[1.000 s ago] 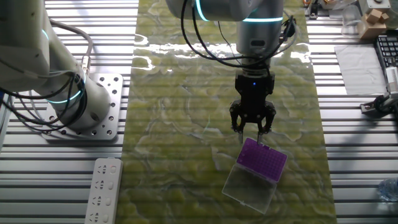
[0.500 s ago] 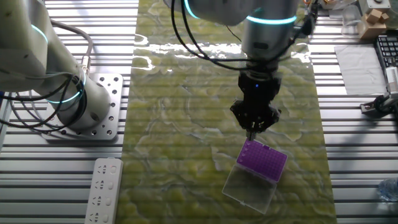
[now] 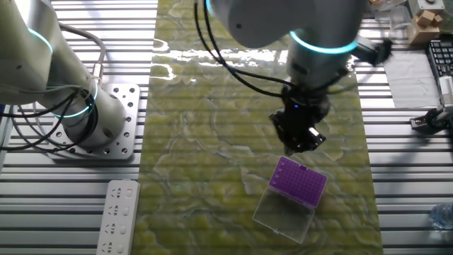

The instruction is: Insert a small pipette tip into the holder for small pipette tips

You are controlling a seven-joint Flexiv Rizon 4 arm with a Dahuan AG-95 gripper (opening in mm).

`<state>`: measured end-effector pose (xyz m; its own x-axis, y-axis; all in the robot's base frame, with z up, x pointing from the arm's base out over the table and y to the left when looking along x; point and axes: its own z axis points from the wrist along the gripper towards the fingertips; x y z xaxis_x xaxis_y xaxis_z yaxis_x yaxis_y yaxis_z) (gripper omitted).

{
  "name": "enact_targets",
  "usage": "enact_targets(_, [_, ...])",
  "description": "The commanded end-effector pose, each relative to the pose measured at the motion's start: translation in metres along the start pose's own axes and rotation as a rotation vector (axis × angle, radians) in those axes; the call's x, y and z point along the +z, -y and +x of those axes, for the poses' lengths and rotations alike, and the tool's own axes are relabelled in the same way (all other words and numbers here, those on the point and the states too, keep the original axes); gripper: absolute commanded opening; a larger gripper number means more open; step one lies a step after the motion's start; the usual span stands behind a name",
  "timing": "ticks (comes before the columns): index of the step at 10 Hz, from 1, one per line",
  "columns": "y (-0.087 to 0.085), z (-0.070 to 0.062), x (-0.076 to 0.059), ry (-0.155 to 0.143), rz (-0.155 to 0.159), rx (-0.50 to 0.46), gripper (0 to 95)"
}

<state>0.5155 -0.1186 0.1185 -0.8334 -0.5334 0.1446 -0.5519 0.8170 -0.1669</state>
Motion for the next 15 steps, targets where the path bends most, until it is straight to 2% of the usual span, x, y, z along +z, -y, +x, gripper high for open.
enact_targets(1, [-0.005, -0.044, -0.026, 0.082, -0.203, 0.506, 0.0])
enact_targets(3, [-0.008, -0.055, -0.032, 0.085, -0.233, 0.565, 0.0])
enact_targets(4, [-0.008, -0.058, -0.031, 0.088, -0.232, 0.567, 0.0])
enact_targets(6, [-0.003, -0.056, -0.031, 0.077, -0.224, 0.463, 0.0])
enact_targets(7, [-0.003, -0.056, -0.031, 0.062, -0.233, 0.407, 0.0])
enact_targets(9, [-0.003, -0.056, -0.031, 0.074, -0.277, 0.370, 0.0])
enact_targets(10, [-0.003, -0.056, -0.031, 0.090, -0.296, 0.328, 0.0])
enact_targets(11, [-0.003, -0.056, -0.031, 0.099, -0.314, 0.356, 0.0])
enact_targets(13, [-0.003, -0.056, -0.031, 0.085, -0.303, 0.425, 0.0])
enact_targets(15, [-0.003, -0.056, -0.031, 0.077, -0.266, 0.490, 0.0])
